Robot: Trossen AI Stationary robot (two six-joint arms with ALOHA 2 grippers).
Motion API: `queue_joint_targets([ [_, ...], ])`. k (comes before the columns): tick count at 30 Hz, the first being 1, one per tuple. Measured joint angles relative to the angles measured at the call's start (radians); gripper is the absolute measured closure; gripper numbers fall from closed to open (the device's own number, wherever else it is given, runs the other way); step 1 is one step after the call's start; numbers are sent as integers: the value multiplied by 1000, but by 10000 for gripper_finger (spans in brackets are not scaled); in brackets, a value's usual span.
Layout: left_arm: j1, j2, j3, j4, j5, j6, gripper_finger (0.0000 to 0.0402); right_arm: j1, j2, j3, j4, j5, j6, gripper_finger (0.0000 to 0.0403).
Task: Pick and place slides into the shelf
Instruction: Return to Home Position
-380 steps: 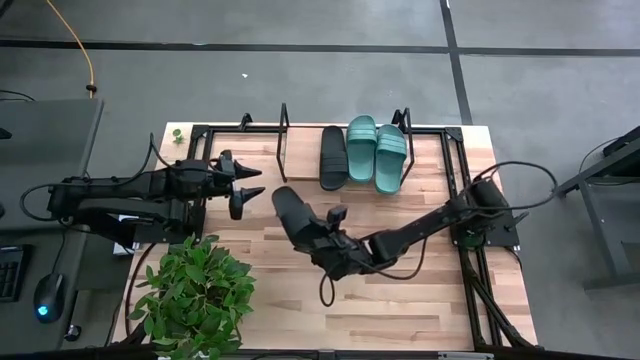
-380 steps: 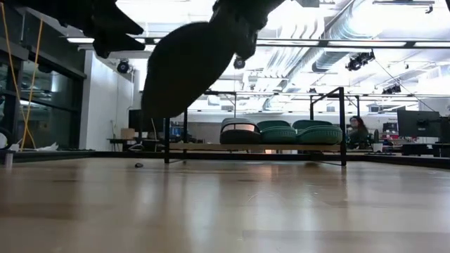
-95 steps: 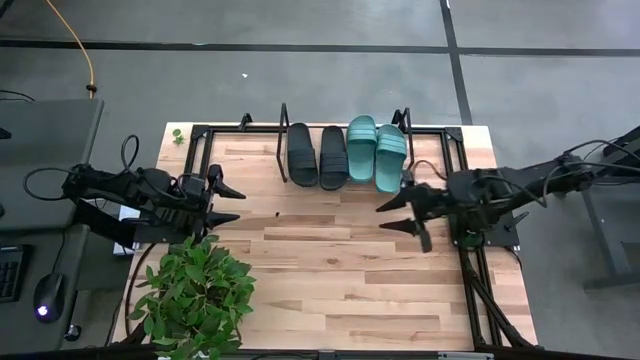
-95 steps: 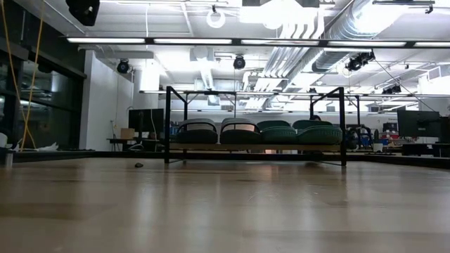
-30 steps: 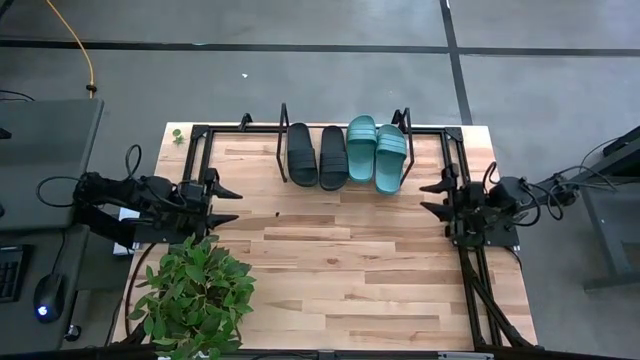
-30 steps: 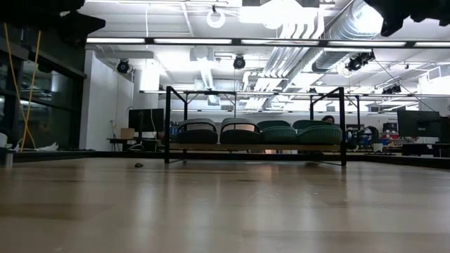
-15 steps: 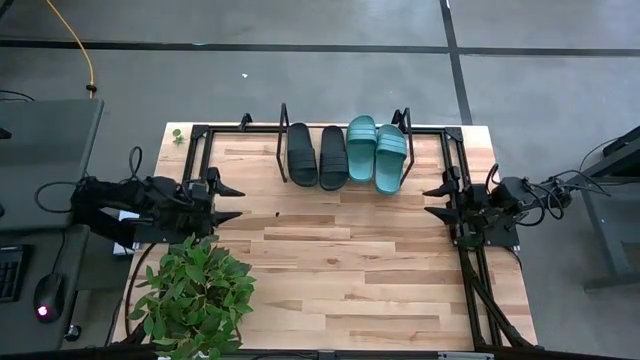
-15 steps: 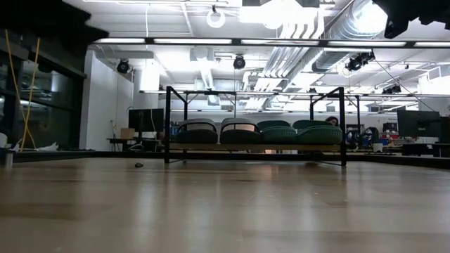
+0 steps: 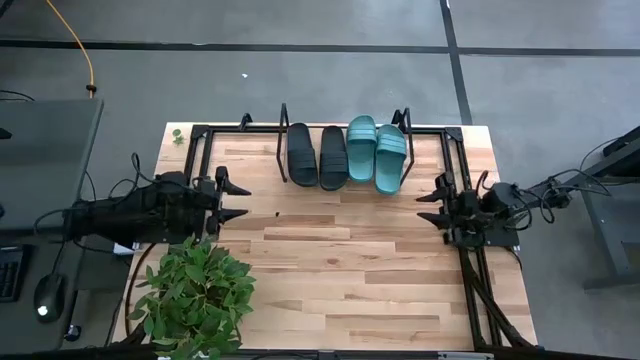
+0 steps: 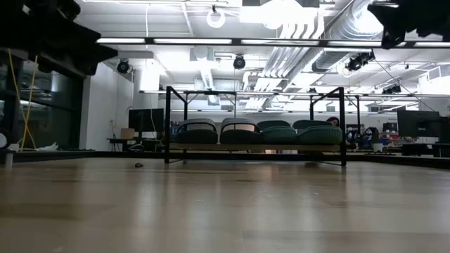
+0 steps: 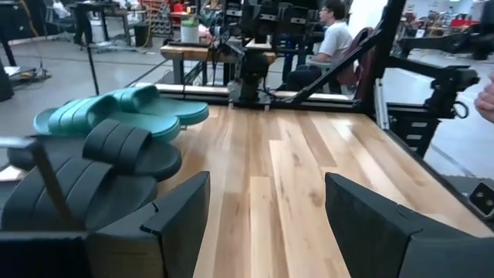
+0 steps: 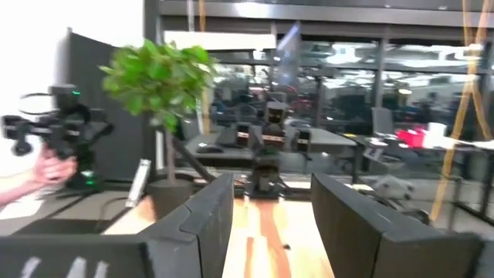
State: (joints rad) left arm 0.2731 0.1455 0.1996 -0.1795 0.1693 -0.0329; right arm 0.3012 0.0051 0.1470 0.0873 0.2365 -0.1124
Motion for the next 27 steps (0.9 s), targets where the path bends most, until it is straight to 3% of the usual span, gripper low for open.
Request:
queue_joint_targets([
  [9, 79, 0, -46, 56, 54, 5, 163, 0, 0, -25, 7, 3, 18, 237],
  [16, 80, 0, -48, 68, 59, 6, 163, 0, 0, -62, 34, -40, 28, 237],
  [21, 80, 0, -48, 78, 59, 6, 163, 0, 0, -135, 138, -16, 13, 237],
  [27, 80, 0, -48, 79, 58, 6, 163, 0, 0, -137, 136, -4, 10, 237],
])
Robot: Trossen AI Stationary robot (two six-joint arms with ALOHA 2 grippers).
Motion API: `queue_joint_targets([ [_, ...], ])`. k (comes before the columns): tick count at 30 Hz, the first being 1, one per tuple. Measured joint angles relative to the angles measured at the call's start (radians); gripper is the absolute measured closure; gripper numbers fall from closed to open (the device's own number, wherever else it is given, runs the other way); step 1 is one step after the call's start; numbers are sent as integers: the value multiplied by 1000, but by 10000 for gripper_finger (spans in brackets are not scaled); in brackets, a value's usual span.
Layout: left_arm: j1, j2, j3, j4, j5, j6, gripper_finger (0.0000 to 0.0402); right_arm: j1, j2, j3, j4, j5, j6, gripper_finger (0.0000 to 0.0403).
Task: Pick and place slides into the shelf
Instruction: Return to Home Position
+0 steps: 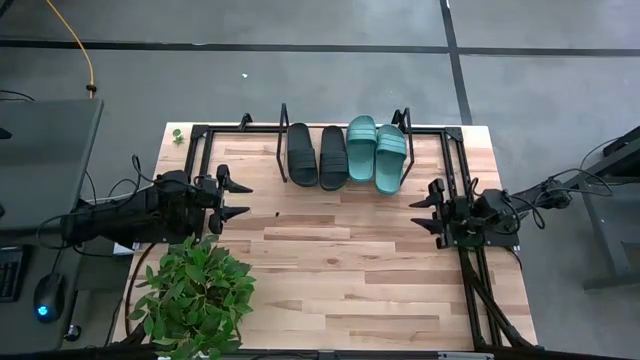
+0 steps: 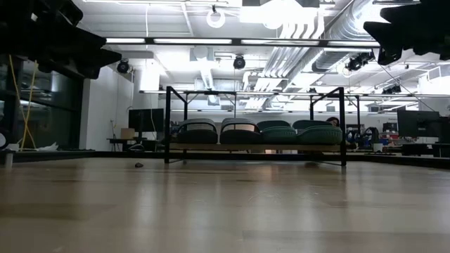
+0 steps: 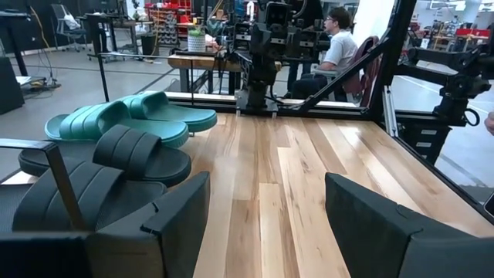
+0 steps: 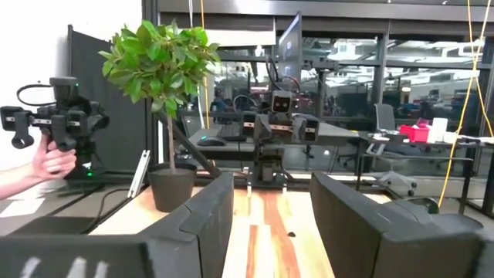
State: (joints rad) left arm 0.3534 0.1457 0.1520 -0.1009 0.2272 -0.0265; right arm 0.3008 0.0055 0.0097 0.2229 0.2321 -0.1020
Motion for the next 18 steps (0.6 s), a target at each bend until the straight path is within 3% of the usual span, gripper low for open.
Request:
queue_joint_targets([
  [18, 0, 0, 0, -91, 31, 99, 163, 0, 0, 0, -177, -4, 16, 237],
])
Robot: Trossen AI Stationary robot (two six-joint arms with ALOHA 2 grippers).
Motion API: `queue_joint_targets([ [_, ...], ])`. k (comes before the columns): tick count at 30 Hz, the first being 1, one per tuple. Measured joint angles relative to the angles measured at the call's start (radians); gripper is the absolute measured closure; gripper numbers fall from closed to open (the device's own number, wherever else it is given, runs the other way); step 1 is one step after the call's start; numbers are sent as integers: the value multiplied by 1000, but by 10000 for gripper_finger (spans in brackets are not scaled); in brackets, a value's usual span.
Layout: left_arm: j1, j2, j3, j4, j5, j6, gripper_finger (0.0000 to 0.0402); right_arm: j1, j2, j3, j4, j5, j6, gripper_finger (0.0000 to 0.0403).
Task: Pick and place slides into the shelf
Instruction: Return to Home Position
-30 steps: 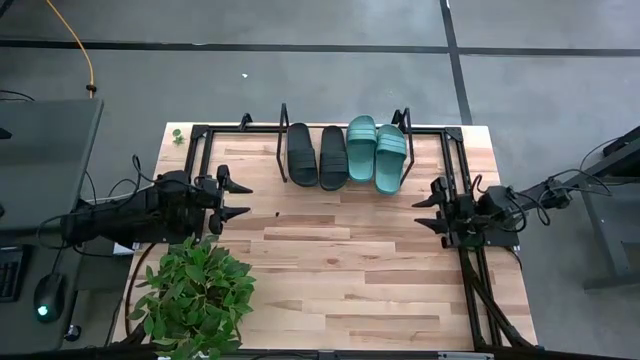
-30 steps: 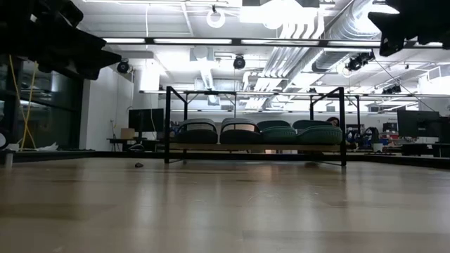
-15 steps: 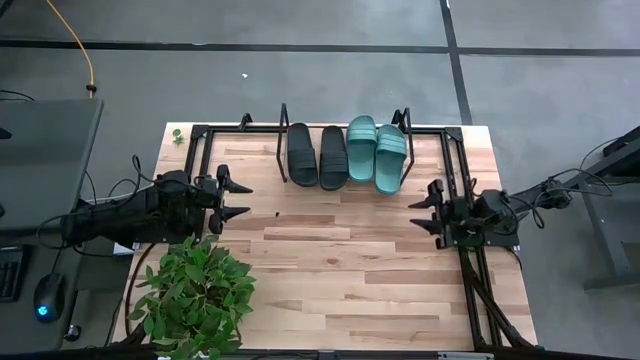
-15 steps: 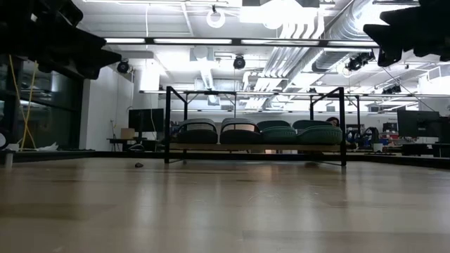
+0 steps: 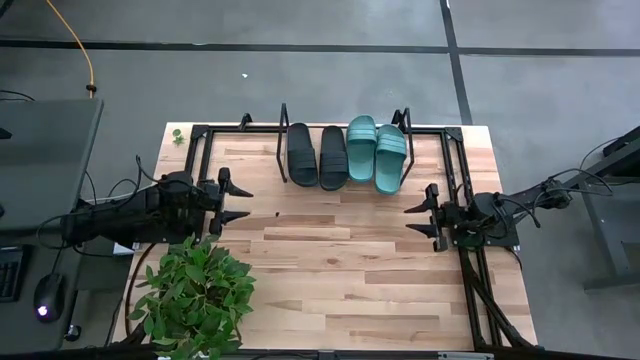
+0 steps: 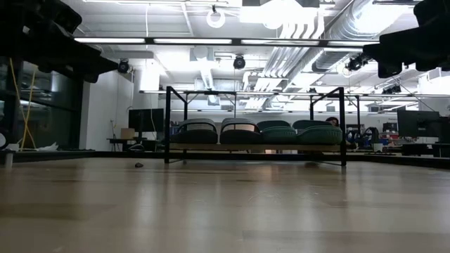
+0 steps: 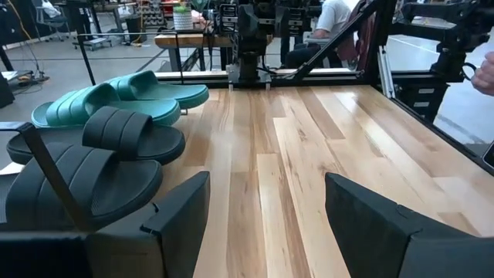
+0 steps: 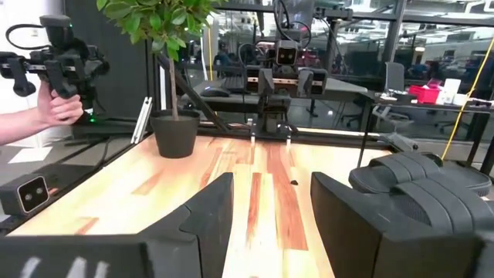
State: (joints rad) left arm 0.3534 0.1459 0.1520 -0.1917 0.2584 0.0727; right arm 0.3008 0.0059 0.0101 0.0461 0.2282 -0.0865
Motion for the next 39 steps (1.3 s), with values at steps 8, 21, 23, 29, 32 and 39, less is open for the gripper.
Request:
queue_joint_targets([
  [8, 0, 0, 0, -17, 0, 14, 163, 0, 0, 1, -3, 5, -1, 237],
  [21, 0, 0, -123, 253, -68, -38, 163, 0, 0, 2, -5, 7, -1, 237],
  [23, 0, 0, -141, 254, -112, -43, 163, 0, 0, 2, -5, 7, -3, 237],
  [29, 0, 0, -143, 221, -172, -32, 163, 0, 0, 2, -5, 8, -8, 237],
  [32, 0, 0, -143, 218, -173, -31, 163, 0, 0, 2, -5, 8, -8, 237],
  [39, 0, 0, -143, 206, -231, -24, 163, 0, 0, 2, -5, 8, -28, 237],
])
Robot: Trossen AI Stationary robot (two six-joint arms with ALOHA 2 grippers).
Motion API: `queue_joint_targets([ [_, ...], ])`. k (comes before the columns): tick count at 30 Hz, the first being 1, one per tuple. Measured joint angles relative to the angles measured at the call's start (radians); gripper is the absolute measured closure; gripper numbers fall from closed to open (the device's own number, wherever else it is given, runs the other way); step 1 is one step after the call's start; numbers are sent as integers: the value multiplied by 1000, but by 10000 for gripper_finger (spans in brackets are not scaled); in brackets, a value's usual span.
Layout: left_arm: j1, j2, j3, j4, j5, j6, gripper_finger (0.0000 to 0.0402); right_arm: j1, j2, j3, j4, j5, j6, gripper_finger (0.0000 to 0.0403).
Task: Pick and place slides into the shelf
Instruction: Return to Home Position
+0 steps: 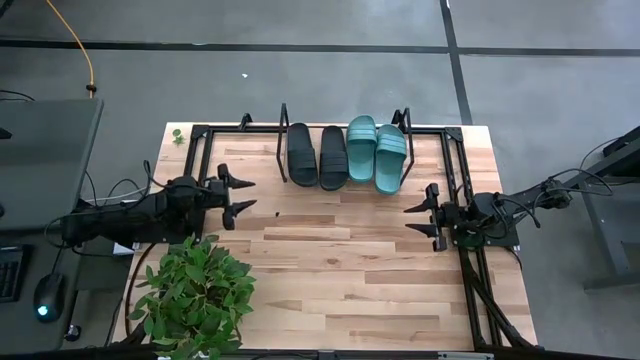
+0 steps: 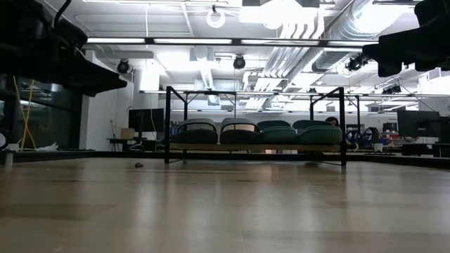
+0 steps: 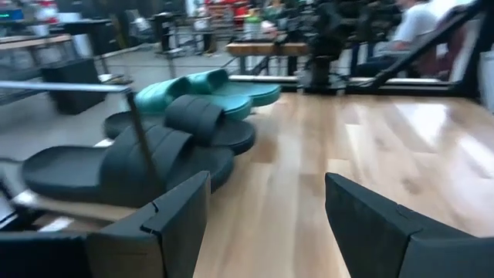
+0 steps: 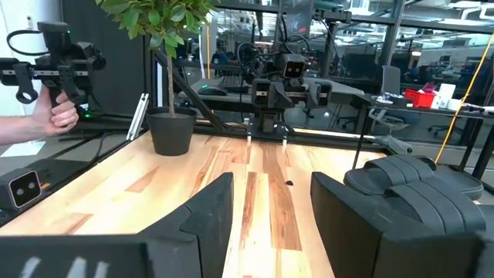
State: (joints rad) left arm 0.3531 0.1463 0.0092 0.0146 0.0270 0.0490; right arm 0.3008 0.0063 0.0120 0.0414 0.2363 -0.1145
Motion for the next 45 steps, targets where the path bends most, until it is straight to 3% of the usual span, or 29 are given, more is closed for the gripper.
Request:
queue_joint_targets([
  [8, 0, 0, 0, 0, -46, 11, 163, 0, 0, 0, 0, -2, 17, 237],
  [17, 0, 0, 0, 0, -28, -1, 163, 0, 0, 0, -1, -3, 168, 237],
  [45, 0, 0, 1, -1, -28, -2, 163, 0, 0, 1, -1, -4, 159, 237],
])
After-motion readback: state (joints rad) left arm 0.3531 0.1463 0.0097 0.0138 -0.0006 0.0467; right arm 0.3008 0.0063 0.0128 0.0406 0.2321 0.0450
